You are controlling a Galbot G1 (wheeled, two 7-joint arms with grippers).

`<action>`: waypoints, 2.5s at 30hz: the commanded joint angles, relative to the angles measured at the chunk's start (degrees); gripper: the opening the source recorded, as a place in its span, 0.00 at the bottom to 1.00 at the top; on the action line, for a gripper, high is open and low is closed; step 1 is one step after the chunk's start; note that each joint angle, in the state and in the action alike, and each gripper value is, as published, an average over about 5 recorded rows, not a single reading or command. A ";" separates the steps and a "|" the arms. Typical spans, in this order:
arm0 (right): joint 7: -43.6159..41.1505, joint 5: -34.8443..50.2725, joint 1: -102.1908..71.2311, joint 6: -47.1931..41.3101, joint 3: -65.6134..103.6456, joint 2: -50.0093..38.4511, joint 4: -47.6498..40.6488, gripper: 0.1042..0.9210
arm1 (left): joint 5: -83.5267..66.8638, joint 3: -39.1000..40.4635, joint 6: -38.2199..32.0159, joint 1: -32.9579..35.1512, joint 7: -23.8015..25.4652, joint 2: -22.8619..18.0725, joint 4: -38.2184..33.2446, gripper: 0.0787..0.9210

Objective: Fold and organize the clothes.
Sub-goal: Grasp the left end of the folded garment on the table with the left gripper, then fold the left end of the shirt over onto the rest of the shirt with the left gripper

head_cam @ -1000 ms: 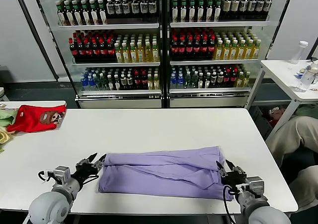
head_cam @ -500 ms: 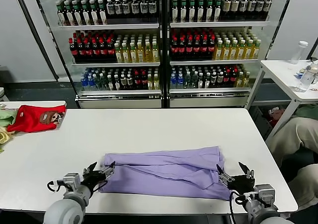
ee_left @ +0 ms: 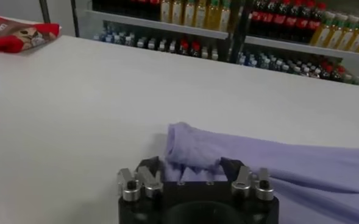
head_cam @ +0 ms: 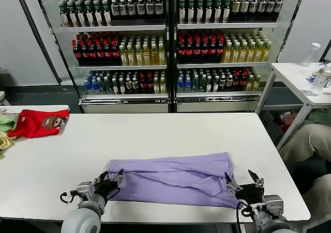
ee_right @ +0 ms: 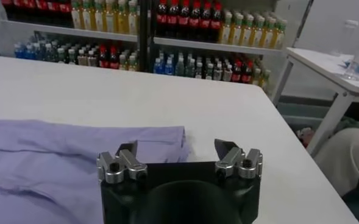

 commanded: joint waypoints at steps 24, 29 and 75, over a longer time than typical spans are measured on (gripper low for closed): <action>0.14 -2.62 0.96 -0.17 -1.04 0.35 0.28 0.88 | 17.80 -18.90 -0.95 3.99 2.55 6.27 -5.36 0.04; 0.17 -2.62 1.76 -0.17 -1.38 0.38 0.16 0.88 | 22.18 -30.86 -0.65 6.60 7.05 11.19 -1.90 0.04; 0.58 -4.91 -1.21 -0.19 1.67 0.96 4.50 0.88 | 4.00 8.63 -0.06 -12.85 8.65 -8.69 1.59 0.04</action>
